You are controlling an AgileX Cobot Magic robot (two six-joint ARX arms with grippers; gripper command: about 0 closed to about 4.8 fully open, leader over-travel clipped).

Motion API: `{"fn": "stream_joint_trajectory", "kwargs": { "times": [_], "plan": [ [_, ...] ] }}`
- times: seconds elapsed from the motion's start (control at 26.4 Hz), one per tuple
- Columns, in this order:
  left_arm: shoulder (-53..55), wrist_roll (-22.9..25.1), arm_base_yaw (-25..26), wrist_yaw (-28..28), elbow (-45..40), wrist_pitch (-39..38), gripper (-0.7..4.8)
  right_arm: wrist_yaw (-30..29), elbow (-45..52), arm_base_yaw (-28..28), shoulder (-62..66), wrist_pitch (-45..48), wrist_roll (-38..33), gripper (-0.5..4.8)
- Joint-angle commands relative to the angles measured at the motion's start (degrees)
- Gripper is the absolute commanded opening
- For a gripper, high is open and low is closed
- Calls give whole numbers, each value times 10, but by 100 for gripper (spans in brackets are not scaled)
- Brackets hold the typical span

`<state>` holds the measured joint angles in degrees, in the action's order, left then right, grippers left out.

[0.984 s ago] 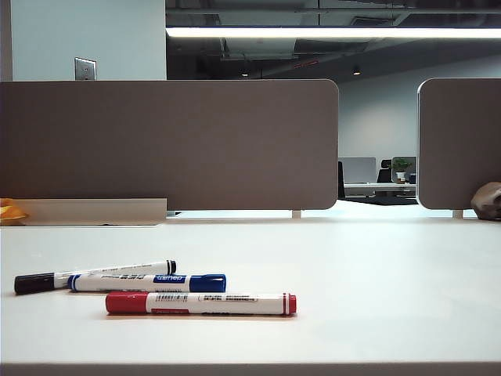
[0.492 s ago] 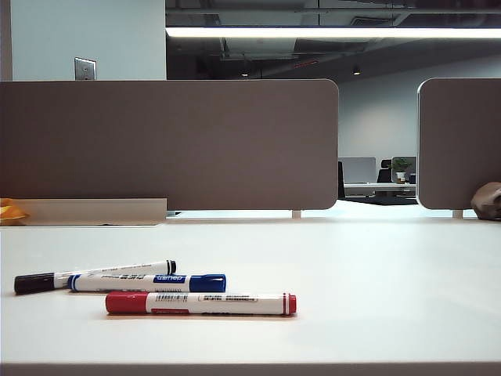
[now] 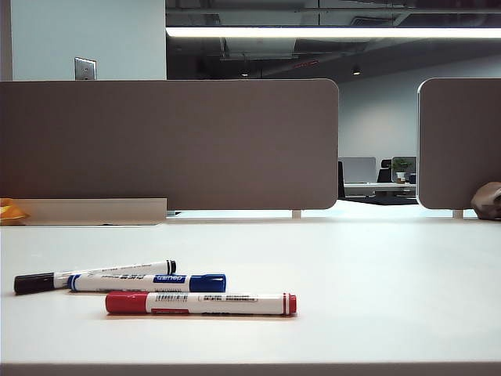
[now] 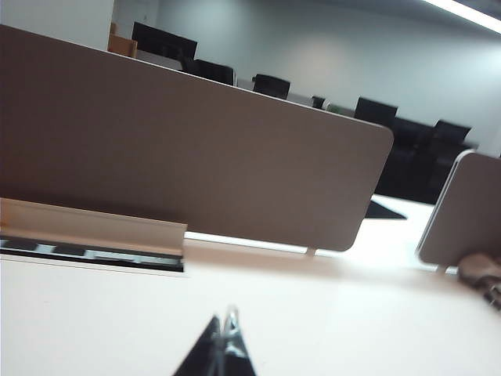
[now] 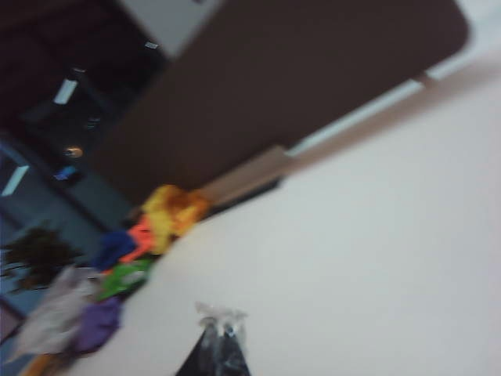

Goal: Pick up the markers one by one and line them up horizontally in a straight line on the table.

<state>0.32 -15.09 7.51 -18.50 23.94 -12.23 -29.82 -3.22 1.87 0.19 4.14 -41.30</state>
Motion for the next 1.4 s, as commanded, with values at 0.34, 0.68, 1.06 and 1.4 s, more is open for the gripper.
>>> {"fn": "stream_joint_trajectory", "kwargs": {
  "times": [0.34,0.68,1.06,1.4],
  "plan": [
    [100,68,-1,-41,229,-144,-5,-116,-348,-1,106,-279,280,-3],
    [358,148,-1,-220,376,-275,-5,-124,-565,18,367,-536,526,-2],
    [580,255,-65,-174,411,-375,-5,8,-718,245,688,-658,626,-1],
    [654,392,-199,31,411,-464,-2,163,-803,416,897,-673,720,0]
  ]
}}
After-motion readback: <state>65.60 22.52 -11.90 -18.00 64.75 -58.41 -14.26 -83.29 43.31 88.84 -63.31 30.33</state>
